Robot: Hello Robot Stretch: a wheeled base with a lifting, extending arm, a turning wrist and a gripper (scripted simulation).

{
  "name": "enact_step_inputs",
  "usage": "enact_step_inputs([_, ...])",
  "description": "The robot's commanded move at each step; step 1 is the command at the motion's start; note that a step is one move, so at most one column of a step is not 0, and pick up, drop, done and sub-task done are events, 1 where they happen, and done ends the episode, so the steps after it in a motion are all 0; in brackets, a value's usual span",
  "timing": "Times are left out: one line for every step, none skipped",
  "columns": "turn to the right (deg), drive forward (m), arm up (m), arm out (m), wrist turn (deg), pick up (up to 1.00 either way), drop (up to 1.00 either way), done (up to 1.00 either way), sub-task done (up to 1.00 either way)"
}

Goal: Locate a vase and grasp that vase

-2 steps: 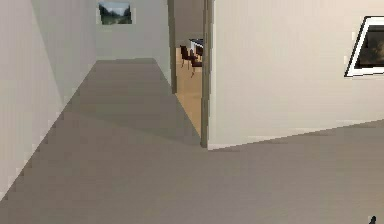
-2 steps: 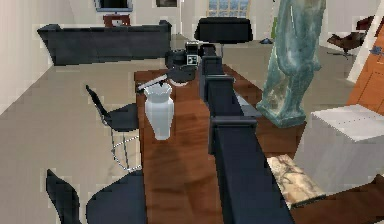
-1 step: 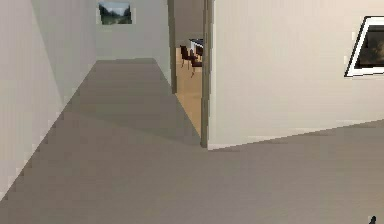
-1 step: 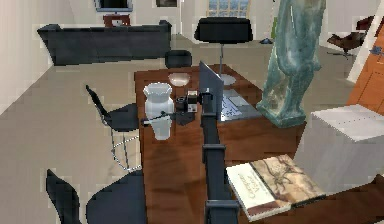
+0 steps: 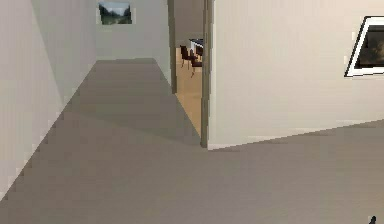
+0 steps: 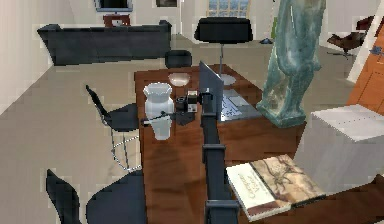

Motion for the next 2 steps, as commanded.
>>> enact_step_inputs([0.0, 0.00, 0.10, 0.00, 0.0, 0.00, 0.00, 0.00, 0.00])
enact_step_inputs([0.0, 0.00, 0.00, 0.00, 0.0, 0.00, 0.00, 1.00, 0.00])
